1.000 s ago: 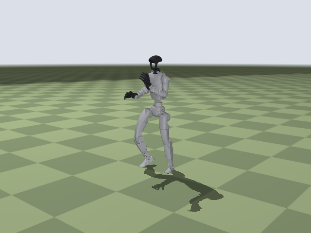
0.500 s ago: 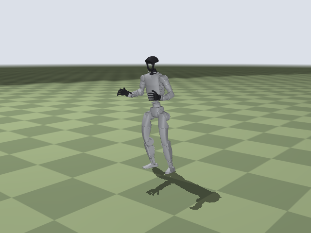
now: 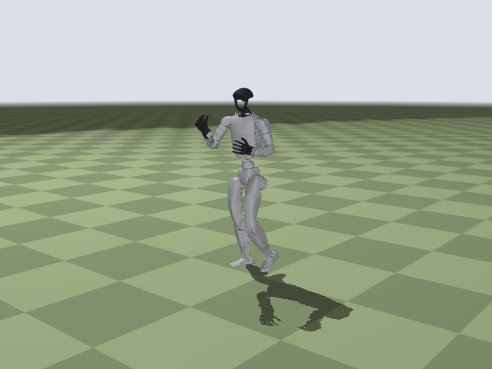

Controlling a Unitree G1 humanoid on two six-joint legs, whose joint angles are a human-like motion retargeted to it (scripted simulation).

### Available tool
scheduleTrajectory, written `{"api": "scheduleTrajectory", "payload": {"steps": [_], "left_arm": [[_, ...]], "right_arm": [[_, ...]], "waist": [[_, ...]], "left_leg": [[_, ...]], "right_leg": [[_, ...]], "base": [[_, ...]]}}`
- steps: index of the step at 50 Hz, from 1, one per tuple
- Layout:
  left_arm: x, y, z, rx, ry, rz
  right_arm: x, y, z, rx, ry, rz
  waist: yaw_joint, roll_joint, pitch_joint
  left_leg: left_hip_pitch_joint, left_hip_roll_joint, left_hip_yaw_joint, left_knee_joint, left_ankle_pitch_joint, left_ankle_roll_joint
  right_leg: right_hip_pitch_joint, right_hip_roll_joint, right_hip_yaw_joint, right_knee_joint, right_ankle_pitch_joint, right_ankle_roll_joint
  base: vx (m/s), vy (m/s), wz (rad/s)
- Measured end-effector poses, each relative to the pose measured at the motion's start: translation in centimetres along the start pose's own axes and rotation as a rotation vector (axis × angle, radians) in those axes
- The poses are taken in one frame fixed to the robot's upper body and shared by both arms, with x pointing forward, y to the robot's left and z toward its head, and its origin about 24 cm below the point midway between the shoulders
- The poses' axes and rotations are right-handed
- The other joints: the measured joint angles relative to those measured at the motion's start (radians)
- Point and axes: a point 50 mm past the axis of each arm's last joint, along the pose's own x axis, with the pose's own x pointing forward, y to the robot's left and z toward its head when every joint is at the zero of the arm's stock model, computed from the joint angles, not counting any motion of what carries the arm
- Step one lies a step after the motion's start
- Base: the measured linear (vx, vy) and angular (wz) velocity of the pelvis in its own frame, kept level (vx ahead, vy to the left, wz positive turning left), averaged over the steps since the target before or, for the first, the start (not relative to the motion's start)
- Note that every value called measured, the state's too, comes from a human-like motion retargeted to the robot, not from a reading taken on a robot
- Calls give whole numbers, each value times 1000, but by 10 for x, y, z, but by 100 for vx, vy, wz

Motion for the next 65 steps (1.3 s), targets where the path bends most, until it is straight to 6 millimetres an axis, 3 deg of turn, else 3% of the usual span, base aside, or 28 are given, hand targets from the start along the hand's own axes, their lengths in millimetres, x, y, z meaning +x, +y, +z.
{"api": "scheduleTrajectory", "payload": {"steps": [3,6,8,10,12,15,18,21,24,27,30,33,35,37,39,42,45,47,50,54,57,60,62,65], "left_arm": [[39,-49,51,-128,-252,-103],[56,-88,119,-180,-555,-195],[52,-104,168,-187,-777,-245],[38,-118,214,-174,-1002,-313],[23,-132,251,-104,-1194,-398],[11,-144,280,57,-1348,-477],[19,-144,273,133,-1297,-490],[35,-132,238,126,-1110,-470],[54,-109,181,118,-821,-407],[60,-73,99,149,-452,-282],[33,-28,16,187,-83,-134],[-18,19,-28,207,195,-77],[-57,49,-34,214,335,-79],[-90,76,-26,220,433,-44],[-118,101,-16,246,506,24],[-153,133,0,292,570,159],[-168,148,11,316,560,272],[-161,144,11,329,528,269],[-135,124,0,335,464,186],[-85,80,-17,287,323,58],[-35,30,-15,211,141,-43],[12,-32,20,79,-125,-183],[35,-71,63,35,-371,-250],[47,-109,139,-6,-762,-300]], "right_arm": [[-70,-5,-41,-57,281,86],[-143,-32,-57,-95,540,162],[-186,-61,-52,-133,699,195],[-222,-91,-40,-181,845,198],[-253,-116,-27,-226,980,163],[-286,-140,-8,-261,1130,64],[-291,-147,-1,-246,1150,-29],[-276,-138,-10,-202,1083,-35],[-252,-117,-29,-130,992,-12],[-218,-86,-50,-33,878,-22],[-164,-47,-61,72,705,-47],[-90,-15,-49,161,455,-56],[-42,-8,-24,189,249,-45],[0,-14,9,162,28,-31],[32,-23,43,87,-179,-35],[65,-32,88,-56,-435,-117],[80,-32,115,-106,-582,-232],[79,-27,122,-64,-603,-258],[72,-18,116,30,-557,-237],[43,-3,67,123,-306,-152],[-5,11,12,125,-14,-42],[-75,13,-26,69,249,100],[-121,-2,-33,35,379,177],[-180,-35,-30,-41,568,278]], "waist": [[-114,75,-14],[-287,178,-9],[-405,239,17],[-503,274,56],[-556,284,97],[-578,284,137],[-568,287,134],[-546,289,104],[-511,269,66],[-455,224,34],[-356,144,11],[-210,56,15],[-111,27,28],[-11,18,53],[73,4,74],[146,-17,87],[164,-35,95],[158,-44,99],[120,-53,84],[29,-52,33],[-47,-26,20],[-158,44,20],[-268,106,30],[-443,184,63]], "left_leg": [[258,-14,55,-512,-96,23],[419,1,49,-855,-122,37],[470,41,4,-966,-80,5],[489,80,-35,-1003,-63,-30],[493,101,-51,-1003,-64,-34],[486,114,-59,-980,-58,-11],[467,118,-62,-951,-44,12],[454,119,-61,-923,-42,13],[462,94,-60,-904,-60,7],[471,36,-61,-879,-92,20],[441,-48,-44,-798,-121,63],[299,-77,-2,-510,-90,106],[136,-38,26,-195,-2,106],[-9,25,61,97,3,98],[-126,85,101,344,-75,110],[-284,155,113,634,-136,106],[-384,153,71,794,-126,81],[-398,114,45,823,-129,78],[-376,47,8,781,-131,72],[-229,-3,-12,503,-92,43],[2,-19,11,59,-41,22],[286,-13,62,-473,-86,2],[418,-13,47,-729,-152,14],[532,30,-19,-968,-117,7]], "right_leg": [[-43,52,-26,101,9,11],[-157,82,-86,349,99,38],[-279,74,-122,618,197,70],[-419,42,-131,918,222,93],[-534,-12,-136,1182,128,67],[-643,-85,-136,1451,0,2],[-697,-64,-96,1541,-4,-20],[-686,6,-52,1495,-1,-20],[-602,58,-21,1330,-4,-5],[-450,87,8,1002,46,33],[-258,72,24,562,81,37],[-105,38,19,260,-52,-39],[-28,29,27,113,-72,-85],[36,14,41,9,-46,-67],[71,-15,51,-53,-13,-15],[53,-43,75,-69,17,9],[10,-57,110,-33,19,-32],[1,-67,118,-20,20,-43],[-5,-69,112,-9,13,-39],[-12,-38,101,12,-12,-29],[-12,3,99,57,-22,-19],[-42,72,70,174,-13,-4],[-134,90,10,381,50,38],[-341,59,-94,824,209,115]], "base": [[5,24,51],[1,28,112],[3,23,112],[3,19,90],[1,16,51],[0,11,14],[0,2,0],[7,-3,-11],[10,-6,-2],[10,-10,6],[6,-18,-32],[-2,-25,-78],[-2,-20,-69],[2,-12,-65],[3,-8,-57],[-2,-9,-44],[-2,-6,-32],[0,-1,-10],[1,2,4],[6,7,7],[7,13,-5],[2,23,44],[-4,28,111],[0,21,123]]}}
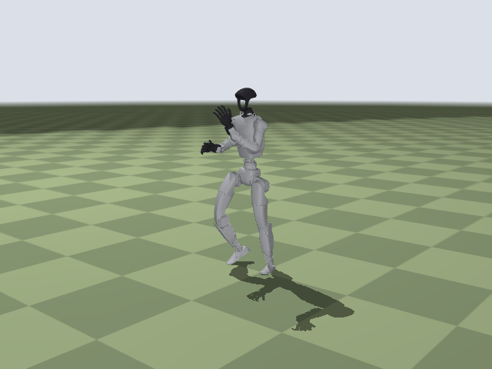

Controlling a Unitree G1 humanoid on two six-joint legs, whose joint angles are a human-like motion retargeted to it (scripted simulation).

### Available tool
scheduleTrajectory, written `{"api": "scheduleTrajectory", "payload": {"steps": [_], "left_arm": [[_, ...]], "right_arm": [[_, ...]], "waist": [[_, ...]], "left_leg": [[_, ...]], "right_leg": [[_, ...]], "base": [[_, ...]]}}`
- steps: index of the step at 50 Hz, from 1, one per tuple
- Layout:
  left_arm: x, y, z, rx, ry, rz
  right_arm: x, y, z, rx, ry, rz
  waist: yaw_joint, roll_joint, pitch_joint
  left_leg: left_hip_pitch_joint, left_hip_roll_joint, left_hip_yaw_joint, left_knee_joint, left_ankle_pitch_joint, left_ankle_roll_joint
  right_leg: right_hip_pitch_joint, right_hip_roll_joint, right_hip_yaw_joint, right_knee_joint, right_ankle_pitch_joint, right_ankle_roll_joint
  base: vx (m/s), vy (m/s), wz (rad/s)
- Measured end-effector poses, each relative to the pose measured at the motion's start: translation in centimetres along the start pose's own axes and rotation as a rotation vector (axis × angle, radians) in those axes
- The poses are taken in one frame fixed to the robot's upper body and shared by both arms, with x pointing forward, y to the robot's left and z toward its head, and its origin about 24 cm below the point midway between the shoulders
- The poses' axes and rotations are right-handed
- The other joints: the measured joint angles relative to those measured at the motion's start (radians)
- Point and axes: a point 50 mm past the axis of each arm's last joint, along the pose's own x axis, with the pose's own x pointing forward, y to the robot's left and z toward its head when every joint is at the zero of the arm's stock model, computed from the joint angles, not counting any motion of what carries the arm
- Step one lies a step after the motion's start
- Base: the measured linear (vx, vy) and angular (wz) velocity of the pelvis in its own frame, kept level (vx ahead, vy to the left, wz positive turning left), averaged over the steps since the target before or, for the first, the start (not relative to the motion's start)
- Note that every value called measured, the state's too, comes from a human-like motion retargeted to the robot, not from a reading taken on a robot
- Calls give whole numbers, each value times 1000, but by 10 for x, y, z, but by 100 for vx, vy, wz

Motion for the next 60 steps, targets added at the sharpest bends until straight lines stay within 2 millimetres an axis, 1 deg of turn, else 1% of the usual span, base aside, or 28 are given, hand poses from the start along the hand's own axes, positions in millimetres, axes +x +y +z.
{"api": "scheduleTrajectory", "payload": {"steps": [3,5,8,10,12,15,17,19,22,24,26,28,29,30,33,35,38,40,42,45,47,49,50,52,54,57,58,60], "left_arm": [[50,-14,44,157,-281,-65],[71,-20,71,207,-426,-110],[85,-22,91,248,-510,-137],[87,-21,93,234,-509,-131],[83,-17,83,193,-448,-117],[64,-5,49,127,-255,-83],[36,11,13,101,-48,-46],[-9,31,-26,102,204,14],[-108,63,-72,134,643,151],[-187,86,-82,186,956,233],[-266,109,-69,268,1254,276],[-335,126,-32,318,1527,298],[-355,136,-11,384,1604,320],[-368,149,9,479,1649,343],[-394,167,67,582,1746,454],[-403,173,100,615,1786,546],[-403,172,124,612,1764,655],[-396,169,122,601,1724,679],[-379,165,102,574,1620,646],[-339,155,57,515,1420,564],[-294,145,19,449,1219,484],[-236,130,-15,372,989,416],[-203,120,-27,329,864,383],[-131,96,-39,252,598,305],[-63,70,-31,221,327,219],[17,36,14,235,-71,106],[36,27,32,245,-184,61],[67,12,66,282,-373,-27]], "right_arm": [[-46,-35,-14,-3,202,-28],[-74,-54,-16,-37,300,-40],[-100,-73,-14,-50,386,-114],[-103,-80,-12,-47,391,-153],[-95,-79,-12,-28,360,-166],[-69,-66,-15,10,284,-160],[-42,-53,-16,33,207,-146],[-4,-40,-8,54,90,-134],[58,-30,34,81,-172,-125],[96,-28,81,88,-391,-130],[122,-33,135,80,-620,-162],[130,-46,185,26,-828,-264],[131,-52,209,24,-922,-296],[130,-56,233,39,-1013,-310],[121,-67,284,86,-1221,-354],[118,-71,305,32,-1285,-413],[107,-69,318,69,-1372,-410],[111,-71,312,33,-1326,-460],[110,-70,293,98,-1290,-433],[124,-69,232,119,-1018,-465],[120,-61,177,87,-824,-410],[107,-52,113,42,-562,-374],[93,-47,83,24,-432,-347],[56,-40,35,45,-202,-272],[13,-38,4,91,-10,-194],[-46,-45,-14,105,211,-103],[-62,-48,-17,93,272,-82],[-86,-57,-19,68,366,-67]], "waist": [[-121,43,45],[-178,66,63],[-234,93,77],[-251,104,76],[-239,109,60],[-185,104,13],[-135,89,-18],[-85,61,-35],[20,-12,-60],[114,-77,-72],[210,-125,-77],[316,-144,-73],[355,-154,-65],[386,-167,-54],[457,-210,-29],[493,-226,-17],[519,-234,6],[516,-231,14],[489,-222,14],[436,-209,3],[400,-198,4],[359,-173,4],[333,-156,4],[245,-110,3],[126,-58,12],[-70,-5,69],[-124,3,90],[-198,12,126]], "left_leg": [[35,57,-29,-91,61,-61],[20,76,-57,-104,82,-55],[-22,99,-105,-70,88,-13],[-41,108,-123,-55,88,-3],[-45,112,-120,-53,85,-10],[-49,98,-104,-41,68,-18],[-56,69,-96,-15,50,-10],[-62,32,-87,22,34,-4],[-104,-53,-55,112,19,22],[-195,-93,-19,290,13,59],[-349,-75,17,592,63,74],[-493,13,69,906,139,8],[-566,52,88,1040,134,17],[-643,85,103,1165,110,56],[-791,181,164,1464,6,94],[-856,211,166,1605,-17,87],[-896,182,131,1704,-30,61],[-897,146,99,1716,-29,54],[-873,115,69,1673,-17,47],[-775,68,44,1495,10,39],[-652,31,40,1252,68,21],[-492,2,44,926,132,4],[-405,-7,52,752,144,-1],[-248,-15,80,460,46,10],[-125,-14,77,226,-18,30],[9,17,32,-5,17,10],[34,39,22,-35,33,-16],[60,74,15,-63,58,-54]], "right_leg": [[-196,-74,-50,402,-84,-36],[-292,-141,-77,610,-190,-78],[-355,-197,-98,795,-246,-130],[-377,-184,-83,850,-261,-144],[-383,-130,-47,839,-269,-138],[-345,-54,5,725,-258,-123],[-268,-33,22,553,-224,-119],[-149,-19,28,284,-166,-112],[69,-17,35,-238,-128,-102],[196,-34,29,-518,-211,-118],[288,-40,23,-712,-259,-151],[338,-35,40,-791,-260,-157],[361,-37,44,-842,-239,-148],[387,-41,45,-910,-207,-137],[379,-75,57,-927,-184,-115],[353,-89,86,-903,-179,-141],[332,-106,121,-875,-168,-163],[327,-110,128,-859,-164,-164],[325,-104,122,-844,-167,-158],[322,-89,112,-810,-179,-156],[319,-76,112,-772,-191,-152],[307,-49,117,-718,-196,-151],[297,-33,117,-685,-196,-147],[237,-10,91,-548,-174,-118],[124,-9,48,-304,-83,-69],[-77,-52,6,122,91,5],[-135,-63,2,239,86,6],[-237,-96,-13,442,-37,-32]], "base": [[1,14,89],[-1,12,72],[0,6,60],[3,-1,31],[3,-3,-6],[7,-8,-25],[9,-10,-26],[9,-13,-26],[6,-20,-53],[1,-27,-90],[1,-26,-89],[7,-19,-85],[5,-15,-59],[2,-13,-31],[2,-11,-29],[3,-8,-48],[4,-2,-41],[2,1,-10],[2,3,10],[5,7,15],[6,11,-2],[6,15,-3],[3,21,26],[-1,25,70],[-4,27,112],[0,19,113],[1,13,80],[-1,10,47]]}}
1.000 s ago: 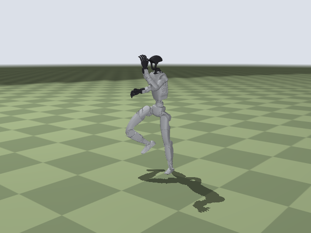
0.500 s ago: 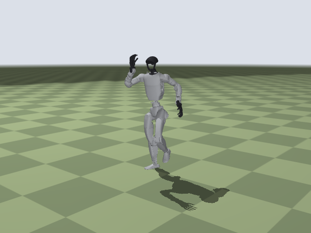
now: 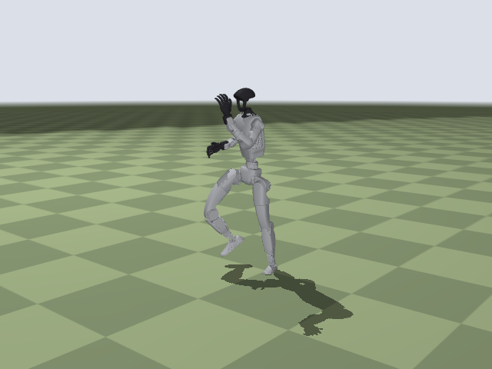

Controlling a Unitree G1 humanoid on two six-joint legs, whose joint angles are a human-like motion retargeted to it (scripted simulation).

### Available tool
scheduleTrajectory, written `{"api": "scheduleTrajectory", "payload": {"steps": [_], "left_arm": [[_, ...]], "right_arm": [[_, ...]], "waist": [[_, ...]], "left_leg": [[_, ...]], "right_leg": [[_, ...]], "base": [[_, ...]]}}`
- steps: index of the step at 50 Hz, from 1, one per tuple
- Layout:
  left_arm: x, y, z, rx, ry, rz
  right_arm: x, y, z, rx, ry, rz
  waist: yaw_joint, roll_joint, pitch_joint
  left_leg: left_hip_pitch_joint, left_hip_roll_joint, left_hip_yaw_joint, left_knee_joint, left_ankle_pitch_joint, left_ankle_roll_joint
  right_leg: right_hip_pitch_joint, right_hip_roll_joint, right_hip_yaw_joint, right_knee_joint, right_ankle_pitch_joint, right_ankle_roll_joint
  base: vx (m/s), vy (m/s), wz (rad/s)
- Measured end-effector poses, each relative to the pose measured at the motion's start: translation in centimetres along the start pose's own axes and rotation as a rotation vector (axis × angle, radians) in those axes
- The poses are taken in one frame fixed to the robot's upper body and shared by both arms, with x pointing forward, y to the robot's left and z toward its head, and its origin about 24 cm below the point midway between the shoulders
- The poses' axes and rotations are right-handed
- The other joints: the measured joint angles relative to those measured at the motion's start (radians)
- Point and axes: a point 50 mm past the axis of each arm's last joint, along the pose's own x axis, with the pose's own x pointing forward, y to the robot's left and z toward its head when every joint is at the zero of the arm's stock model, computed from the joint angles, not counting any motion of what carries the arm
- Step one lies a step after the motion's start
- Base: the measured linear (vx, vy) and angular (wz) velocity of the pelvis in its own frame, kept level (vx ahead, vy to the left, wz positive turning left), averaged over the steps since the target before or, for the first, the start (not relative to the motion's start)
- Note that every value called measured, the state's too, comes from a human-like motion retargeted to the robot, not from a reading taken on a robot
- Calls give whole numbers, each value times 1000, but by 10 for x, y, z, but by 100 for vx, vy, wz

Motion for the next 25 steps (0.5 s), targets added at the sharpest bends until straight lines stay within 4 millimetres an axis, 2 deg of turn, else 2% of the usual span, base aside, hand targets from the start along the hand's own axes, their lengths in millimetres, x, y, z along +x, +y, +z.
{"api": "scheduleTrajectory", "payload": {"steps": [2,3,6,8,10,13,15,17,18,20,22,23,25], "left_arm": [[31,-4,19,35,-132,-52],[42,-7,27,45,-180,-68],[59,-15,44,16,-267,-74],[59,-21,49,-29,-285,-63],[52,-24,47,-70,-259,-49],[25,-17,20,-95,-102,-17],[-10,-5,-6,-57,66,9],[-60,7,-31,10,289,16],[-89,13,-41,37,415,8],[-154,26,-51,76,688,-47],[-220,44,-45,128,965,-134],[-251,57,-35,164,1095,-170],[-304,87,-6,260,1347,-205]], "right_arm": [[-14,-10,-3,-6,45,-29],[-17,-13,-3,1,51,-50],[-15,-16,4,46,7,-94],[-3,-11,9,78,-50,-102],[14,-3,15,93,-116,-105],[49,8,30,84,-239,-130],[77,16,48,85,-346,-160],[104,25,77,112,-476,-190],[116,30,96,130,-545,-205],[134,36,138,165,-694,-235],[141,34,184,182,-864,-273],[141,30,207,181,-955,-292],[139,19,247,164,-1079,-397]], "waist": [[-30,8,19],[-37,14,23],[-37,39,23],[-21,52,11],[6,55,-14],[65,37,-65],[113,12,-92],[189,-31,-109],[239,-58,-115],[357,-118,-124],[479,-157,-117],[537,-166,-105],[636,-181,-71]], "left_leg": [[-11,23,-5,11,16,6],[-24,32,-10,23,23,19],[-63,54,-25,58,37,47],[-77,62,-30,68,38,49],[-81,58,-31,71,28,44],[-81,18,-34,82,-1,45],[-81,-25,-37,107,-18,60],[-100,-80,-32,169,-30,93],[-126,-106,-25,228,-37,113],[-239,-138,-2,449,-24,143],[-418,-114,13,772,92,128],[-504,-93,12,926,165,111],[-653,-49,24,1201,203,89]], "right_leg": [[-76,-40,-28,149,-141,-59],[-105,-55,-40,206,-178,-83],[-155,-42,-46,289,-169,-110],[-160,2,-27,284,-140,-100],[-137,42,-4,238,-125,-87],[-32,50,11,62,-101,-79],[86,43,10,-162,-41,-72],[233,40,15,-473,3,-74],[306,38,22,-625,-22,-83],[426,25,34,-878,-144,-113],[515,19,42,-1073,-205,-152],[556,19,50,-1155,-198,-163],[616,0,72,-1265,-157,-151]], "base": [[-3,7,19],[0,0,0],[0,0,0],[2,-3,1],[6,-7,1],[9,-9,6],[11,-14,4],[8,-21,-32],[3,-26,-73],[-1,-28,-102],[-3,-24,-111],[0,-18,-107],[1,-13,-93]]}}
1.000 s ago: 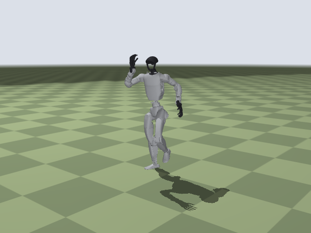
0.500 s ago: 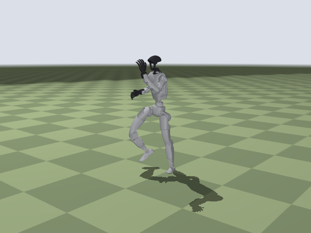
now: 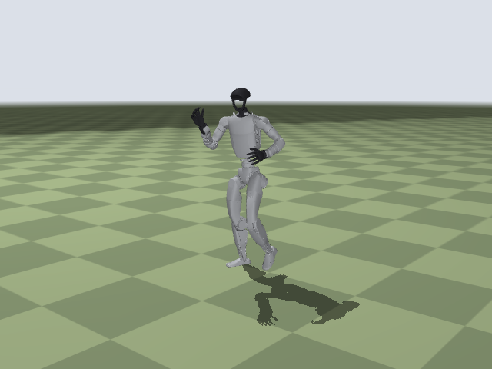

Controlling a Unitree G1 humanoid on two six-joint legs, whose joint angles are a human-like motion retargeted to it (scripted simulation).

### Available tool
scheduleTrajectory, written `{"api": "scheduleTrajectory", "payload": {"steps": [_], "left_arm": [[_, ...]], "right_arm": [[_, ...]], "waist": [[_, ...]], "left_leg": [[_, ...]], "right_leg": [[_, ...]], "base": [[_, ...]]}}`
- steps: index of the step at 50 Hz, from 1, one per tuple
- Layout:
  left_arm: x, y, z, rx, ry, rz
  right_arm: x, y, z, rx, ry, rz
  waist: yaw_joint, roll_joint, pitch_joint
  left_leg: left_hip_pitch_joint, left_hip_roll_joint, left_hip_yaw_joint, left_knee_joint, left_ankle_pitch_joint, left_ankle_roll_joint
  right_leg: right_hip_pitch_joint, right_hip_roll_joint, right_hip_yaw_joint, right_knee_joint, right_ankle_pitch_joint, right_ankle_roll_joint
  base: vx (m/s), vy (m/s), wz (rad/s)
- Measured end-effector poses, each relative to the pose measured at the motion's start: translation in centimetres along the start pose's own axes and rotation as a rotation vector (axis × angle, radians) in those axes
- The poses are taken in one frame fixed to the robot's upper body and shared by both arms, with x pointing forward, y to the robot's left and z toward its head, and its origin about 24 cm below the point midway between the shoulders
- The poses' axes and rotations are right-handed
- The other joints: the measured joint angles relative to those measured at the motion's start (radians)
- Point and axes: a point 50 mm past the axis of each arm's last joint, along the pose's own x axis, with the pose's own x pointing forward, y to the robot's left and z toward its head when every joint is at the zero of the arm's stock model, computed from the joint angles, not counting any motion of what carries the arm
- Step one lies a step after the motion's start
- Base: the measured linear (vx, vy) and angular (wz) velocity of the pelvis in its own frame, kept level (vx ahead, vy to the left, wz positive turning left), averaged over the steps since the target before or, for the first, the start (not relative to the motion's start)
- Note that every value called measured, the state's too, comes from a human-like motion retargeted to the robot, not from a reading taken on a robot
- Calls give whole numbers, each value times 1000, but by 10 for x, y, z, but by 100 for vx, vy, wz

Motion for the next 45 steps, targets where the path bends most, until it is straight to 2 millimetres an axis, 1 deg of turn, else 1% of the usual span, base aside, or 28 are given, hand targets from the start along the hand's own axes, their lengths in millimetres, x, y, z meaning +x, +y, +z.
{"api": "scheduleTrajectory", "payload": {"steps": [2,4,5,6,8,10,12,13,14,15,16,17,18,20,22,23,25,26,28,30,32,33,35,37,40,42,43,45], "left_arm": [[-44,17,-34,54,194,-3],[-87,36,-52,60,352,38],[-107,44,-57,54,422,68],[-121,49,-56,36,458,92],[-139,56,-53,4,507,127],[-142,56,-49,-21,518,132],[-134,48,-49,-33,501,133],[-127,42,-48,-40,472,132],[-117,37,-49,-30,444,160],[-106,31,-50,-13,416,202],[-91,23,-47,-33,352,193],[-75,16,-42,-49,287,192],[-59,11,-35,-58,221,208],[-22,4,-13,-99,62,233],[18,-2,26,-187,-143,251],[37,-4,51,-241,-259,259],[64,-7,109,-321,-502,268],[72,-8,139,-326,-627,275],[76,-4,198,-314,-879,305],[68,6,253,-277,-1121,324],[56,12,294,-212,-1308,305],[51,14,312,-177,-1379,292],[43,14,340,-127,-1479,267],[39,11,357,-130,-1529,238],[40,1,366,-183,-1540,198],[49,-5,359,-217,-1485,174],[56,-7,351,-231,-1438,162],[74,-12,325,-254,-1302,138]], "right_arm": [[30,5,35,17,-211,58],[53,9,59,-6,-337,51],[61,11,68,-19,-375,30],[64,14,80,-5,-434,41],[68,17,96,29,-509,41],[66,19,104,71,-536,34],[61,19,97,95,-483,13],[56,19,94,113,-472,37],[55,11,76,-29,-402,-106],[50,-5,54,-266,-339,-339],[36,9,46,-39,-252,-81],[20,15,36,111,-184,72],[3,12,15,83,-70,91],[-41,2,-25,-35,155,148],[-93,-13,-51,-189,340,246],[-118,-22,-57,-242,423,301],[-165,-45,-58,-269,591,403],[-185,-58,-54,-255,678,439],[-219,-84,-40,-245,840,488],[-245,-109,-23,-268,980,500],[-267,-130,-4,-288,1109,461],[-275,-140,5,-290,1163,423],[-286,-154,21,-286,1242,334],[-289,-160,29,-278,1270,272],[-285,-156,25,-264,1238,255],[-277,-143,12,-250,1170,258],[-272,-136,4,-243,1124,252],[-255,-120,-14,-227,1015,222]], "waist": [[56,-17,33],[86,-27,51],[99,-33,56],[112,-41,59],[138,-55,63],[154,-64,63],[144,-64,55],[130,-62,49],[112,-59,43],[93,-57,36],[67,-52,26],[42,-47,15],[20,-42,3],[-19,-29,-15],[-65,-2,-22],[-98,18,-24],[-195,75,-30],[-259,109,-26],[-385,161,-2],[-494,186,42],[-560,207,75],[-581,218,86],[-611,241,94],[-634,264,92],[-650,284,80],[-633,282,59],[-618,276,46],[-580,257,17]], "left_leg": [[-119,62,46,236,-104,21],[-224,139,77,438,-187,35],[-271,168,85,524,-206,36],[-309,181,83,587,-202,28],[-374,191,72,688,-190,9],[-412,178,55,742,-182,-5],[-411,154,42,738,-175,-4],[-400,140,35,718,-167,-2],[-380,123,29,681,-155,2],[-355,105,23,636,-143,6],[-319,80,17,564,-127,1],[-278,54,12,481,-111,-5],[-224,26,7,374,-95,-12],[-77,-31,4,82,-57,-26],[123,-66,25,-292,-80,-25],[226,-77,44,-476,-141,-20],[396,-86,53,-791,-272,-13],[452,-76,34,-908,-283,-8],[544,-48,-10,-1088,-259,-11],[606,-10,-45,-1181,-212,-43],[633,33,-54,-1218,-182,-78],[635,49,-57,-1229,-170,-85],[616,70,-72,-1234,-157,-74],[583,81,-103,-1227,-154,-53],[552,93,-139,-1226,-151,-51],[546,86,-146,-1231,-155,-57],[543,77,-147,-1229,-160,-58],[535,48,-152,-1213,-174,-46]], "right_leg": [[17,-36,12,-32,32,35],[3,-48,35,-37,53,33],[-8,-54,49,-34,59,24],[-20,-59,64,-33,60,17],[-41,-68,91,-31,59,7],[-53,-71,105,-33,54,6],[-55,-64,106,-37,49,10],[-55,-56,101,-39,46,13],[-55,-47,95,-38,42,13],[-53,-38,88,-37,37,12],[-54,-28,79,-34,30,17],[-56,-18,71,-29,24,23],[-59,-8,66,-19,17,26],[-65,13,64,10,10,36],[-79,42,61,59,9,52],[-93,58,51,96,11,64],[-156,89,6,240,38,85],[-217,94,-24,379,83,97],[-357,86,-57,687,192,132],[-502,87,-25,979,239,168],[-624,91,-7,1207,147,153],[-680,72,-17,1307,89,128],[-771,7,-51,1475,12,71],[-828,-39,-68,1579,-1,40],[-861,-18,-51,1631,16,50],[-841,20,-33,1598,33,68],[-820,34,-28,1565,43,74],[-753,57,-18,1458,74,86]], "base": [[-1,-10,-58],[-4,-11,-52],[-3,-10,-57],[-2,-9,-58],[-1,-6,-53],[0,-2,-31],[0,0,0],[0,0,0],[0,4,25],[1,5,32],[2,7,34],[3,9,31],[4,11,18],[6,14,3],[4,18,12],[-1,22,51],[-6,26,101],[-8,25,132],[-6,19,132],[-3,13,102],[-5,11,56],[-7,12,36],[-8,12,35],[-6,9,51],[-3,2,49],[-1,-2,24],[0,0,0],[1,-3,5]]}}
